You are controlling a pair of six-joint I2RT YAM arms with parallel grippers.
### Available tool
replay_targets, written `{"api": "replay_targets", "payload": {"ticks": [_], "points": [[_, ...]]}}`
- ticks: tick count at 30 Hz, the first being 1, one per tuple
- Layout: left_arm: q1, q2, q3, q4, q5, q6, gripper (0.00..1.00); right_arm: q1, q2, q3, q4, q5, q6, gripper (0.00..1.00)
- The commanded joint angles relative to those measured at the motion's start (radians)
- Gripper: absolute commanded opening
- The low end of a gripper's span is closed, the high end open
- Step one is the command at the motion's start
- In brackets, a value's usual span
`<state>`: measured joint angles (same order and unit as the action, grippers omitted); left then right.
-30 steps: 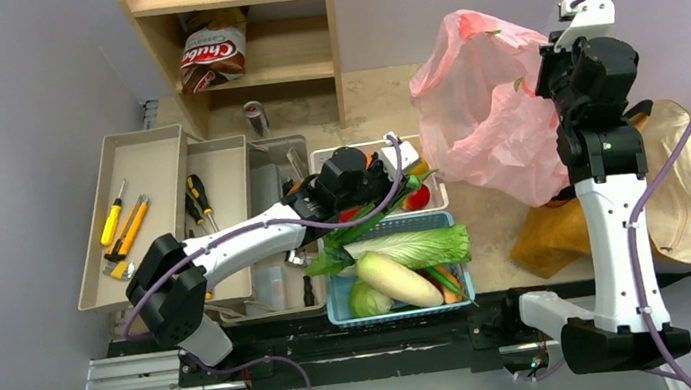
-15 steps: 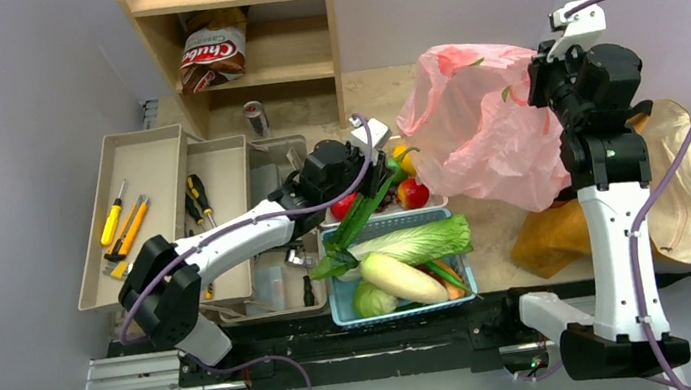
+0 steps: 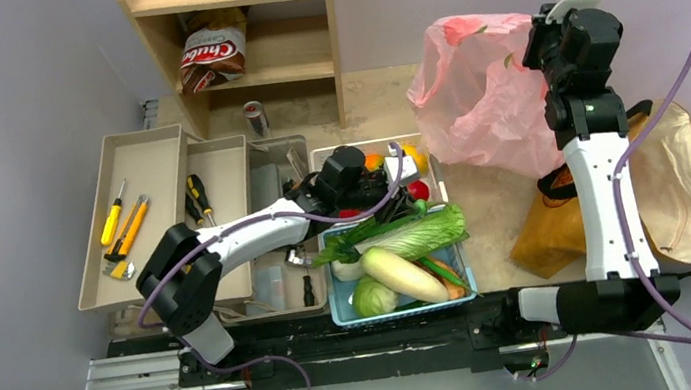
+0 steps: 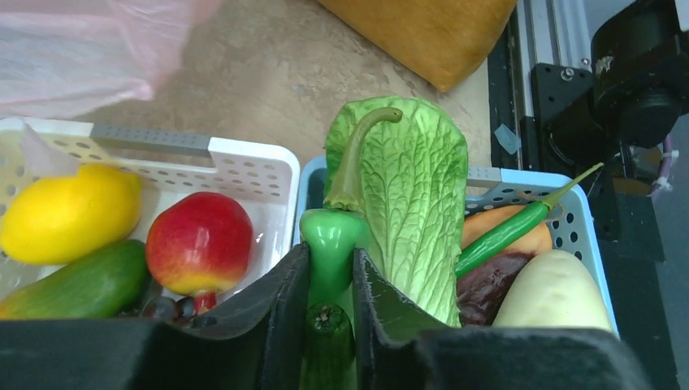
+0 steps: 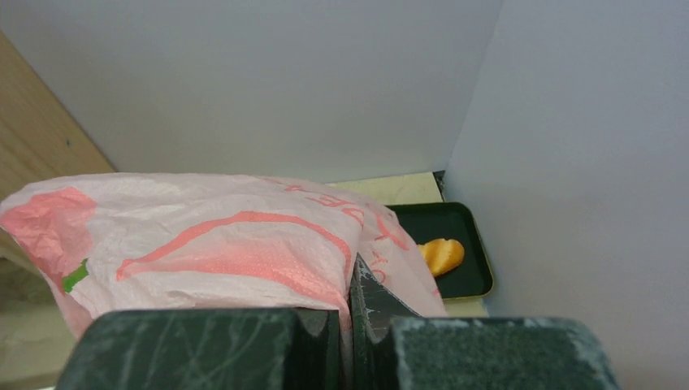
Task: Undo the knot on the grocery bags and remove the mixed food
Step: Pick up the takeout bag at the center of the board, then place the takeout bag at the center of the board.
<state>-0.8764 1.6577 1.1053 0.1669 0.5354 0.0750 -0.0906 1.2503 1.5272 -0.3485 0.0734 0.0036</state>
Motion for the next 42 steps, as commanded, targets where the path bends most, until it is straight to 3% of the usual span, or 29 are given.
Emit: {"api": "replay_targets", "payload": {"ticks": [1,2,4,8,19,23,33,35,39,42], "points": [[-0.02,0.04,0.071,-0.153,0.065,0.121,0.42,0.006,0.018,0.071,0.179,0.023,0.071,0.0],[-0.02,0.035,0.078,-0.162,0.061,0.12,0.54,0.007,0.026,0.07,0.208,-0.004,0.073,0.0],[-0.018,0.011,0.088,-0.165,0.036,0.115,0.68,0.018,0.053,0.074,0.268,-0.01,0.078,0.0],[0.007,-0.04,0.125,-0.224,0.03,0.087,0.78,0.031,0.151,0.115,0.413,0.02,0.147,0.0],[0.101,-0.135,0.128,-0.223,-0.033,0.057,0.8,0.083,0.566,0.473,0.51,-0.048,0.459,0.0],[0.133,-0.148,0.14,-0.235,-0.046,0.037,0.8,0.12,0.732,0.562,0.429,-0.047,0.585,0.0],[0.184,-0.162,0.143,-0.27,-0.055,0.039,0.81,0.224,0.917,0.364,0.324,-0.217,0.408,0.02],[0.192,-0.156,0.158,-0.282,-0.054,0.036,0.81,0.226,0.936,0.378,0.29,-0.252,0.366,0.11],[0.199,-0.146,0.183,-0.29,-0.045,0.038,0.81,0.225,0.914,0.478,0.152,-0.319,0.26,0.57],[0.2,-0.136,0.206,-0.291,-0.033,0.035,0.81,0.224,0.806,0.487,0.06,-0.321,0.157,0.77]]}}
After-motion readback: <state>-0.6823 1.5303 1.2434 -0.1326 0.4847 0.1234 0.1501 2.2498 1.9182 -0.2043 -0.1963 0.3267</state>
